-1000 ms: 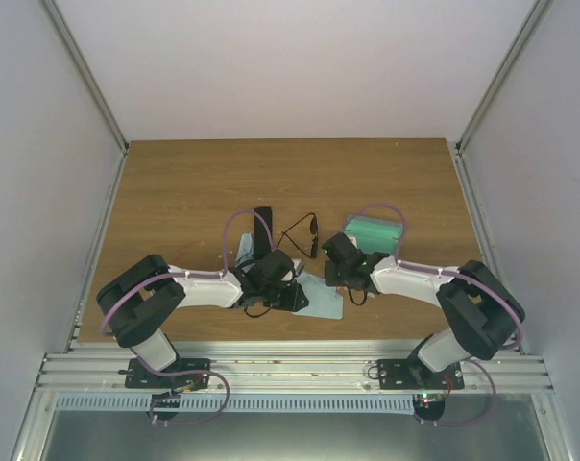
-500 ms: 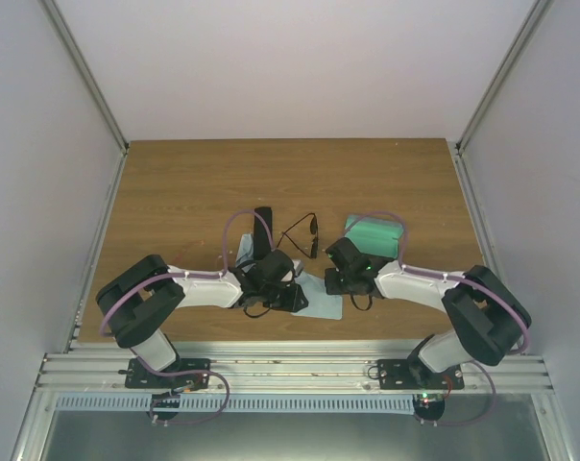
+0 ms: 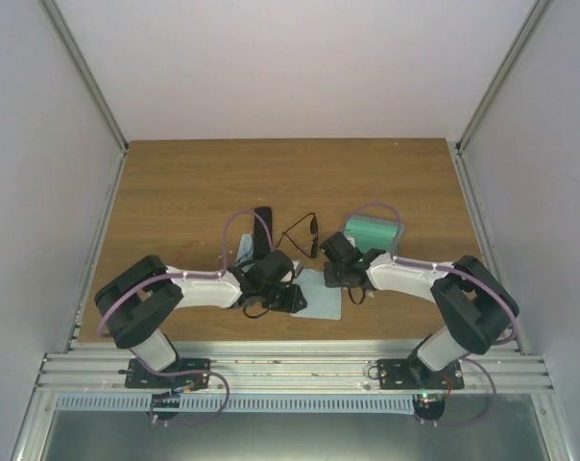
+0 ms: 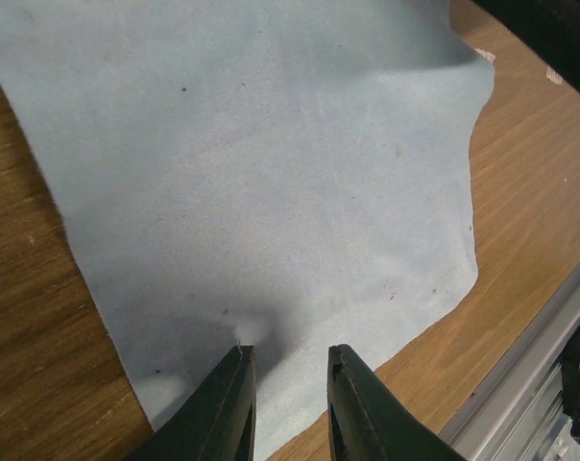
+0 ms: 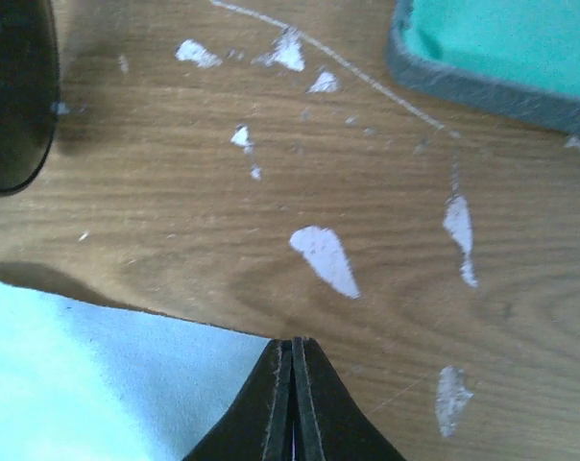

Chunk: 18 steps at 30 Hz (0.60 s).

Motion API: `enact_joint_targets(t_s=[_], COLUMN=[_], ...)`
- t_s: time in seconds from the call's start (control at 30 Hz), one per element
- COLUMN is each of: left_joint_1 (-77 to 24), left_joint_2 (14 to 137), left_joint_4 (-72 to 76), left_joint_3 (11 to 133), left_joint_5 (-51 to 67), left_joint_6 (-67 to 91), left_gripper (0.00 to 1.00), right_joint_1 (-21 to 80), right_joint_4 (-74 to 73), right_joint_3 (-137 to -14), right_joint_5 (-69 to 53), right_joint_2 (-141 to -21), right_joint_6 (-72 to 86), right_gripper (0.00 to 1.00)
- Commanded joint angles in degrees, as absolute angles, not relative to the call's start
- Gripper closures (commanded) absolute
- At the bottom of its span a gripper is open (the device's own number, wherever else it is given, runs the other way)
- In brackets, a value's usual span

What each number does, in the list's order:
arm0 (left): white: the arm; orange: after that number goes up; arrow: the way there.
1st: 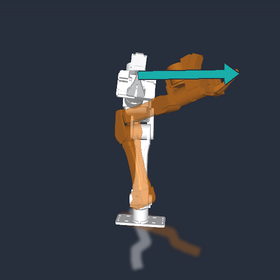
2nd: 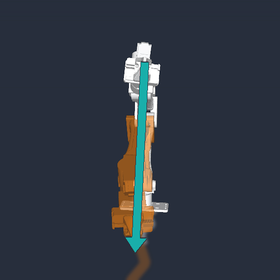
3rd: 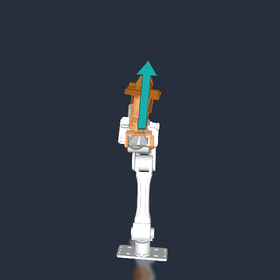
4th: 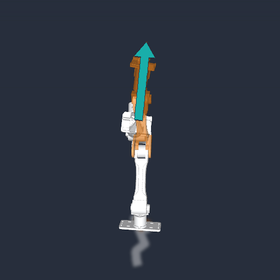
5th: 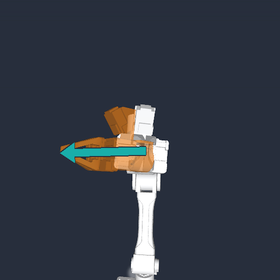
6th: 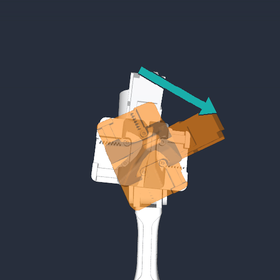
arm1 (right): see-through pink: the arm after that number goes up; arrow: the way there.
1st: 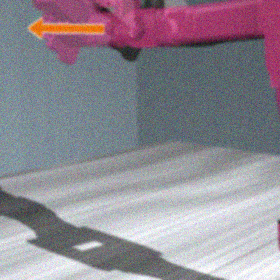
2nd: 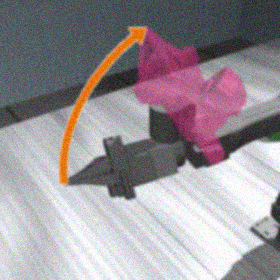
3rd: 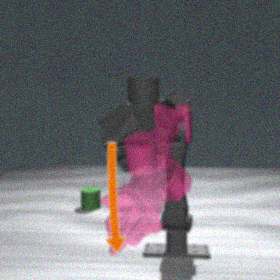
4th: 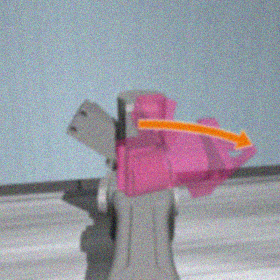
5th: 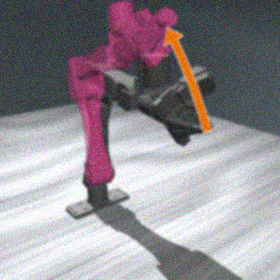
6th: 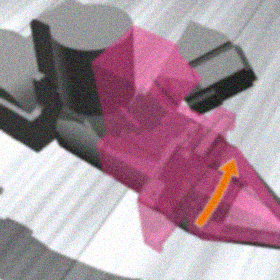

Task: Organize the sunglasses
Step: Adjust the glasses cleaning cloth at the center of the board.

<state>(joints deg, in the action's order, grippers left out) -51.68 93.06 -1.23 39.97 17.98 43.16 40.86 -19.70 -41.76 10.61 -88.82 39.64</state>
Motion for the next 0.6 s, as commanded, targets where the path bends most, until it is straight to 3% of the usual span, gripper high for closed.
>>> enact_joint_targets(t_s=[0.0, 0.27, 0.43, 0.57], left_joint_1=[-52.03, -52.03, -51.99, -51.9], left_joint_2=[91.83, 87.62, 81.52, 80.1], left_joint_4=[-3.65, -4.3, -3.8, -6.02], left_joint_3=[39.72, 39.75, 39.93, 40.67], left_joint_5=[17.38, 17.46, 12.09, 7.58], left_joint_6=[43.53, 44.01, 44.18, 44.16], left_gripper=[0.76, 0.76, 0.69, 0.67], right_joint_1=[40.61, 40.8, 41.71, 43.74], right_joint_4=[-25.44, -27.98, -25.19, -23.53], right_joint_3=[-42.58, -44.64, -41.61, -38.47], right_joint_5=[16.72, 18.57, 10.21, 2.69], right_joint_2=[-91.34, -85.8, -79.5, -76.43], right_joint_6=[39.05, 40.35, 38.94, 40.43], right_gripper=[0.97, 0.95, 0.85, 0.84])
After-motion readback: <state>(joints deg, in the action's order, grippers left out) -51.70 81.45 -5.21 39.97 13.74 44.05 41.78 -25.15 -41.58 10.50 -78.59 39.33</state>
